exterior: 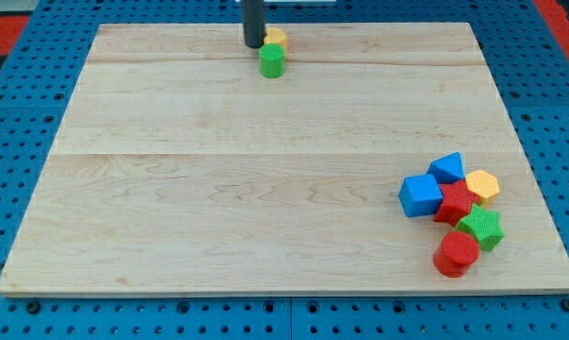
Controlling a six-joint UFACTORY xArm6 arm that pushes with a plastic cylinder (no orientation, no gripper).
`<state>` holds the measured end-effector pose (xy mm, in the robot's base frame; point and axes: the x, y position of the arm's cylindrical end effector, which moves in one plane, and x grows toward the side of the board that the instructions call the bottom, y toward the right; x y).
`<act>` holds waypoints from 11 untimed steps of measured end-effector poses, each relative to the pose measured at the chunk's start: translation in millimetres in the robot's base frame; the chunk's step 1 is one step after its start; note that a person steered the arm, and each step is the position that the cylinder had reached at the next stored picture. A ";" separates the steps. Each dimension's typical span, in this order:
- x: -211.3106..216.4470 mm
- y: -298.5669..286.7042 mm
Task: Push the green circle along with the yellow heart right and up
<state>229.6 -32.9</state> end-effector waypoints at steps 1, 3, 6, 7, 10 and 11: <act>0.0 18.3; 26.6 -49.8; 80.0 -20.7; 63.6 -8.6; 18.2 9.3; 17.8 9.3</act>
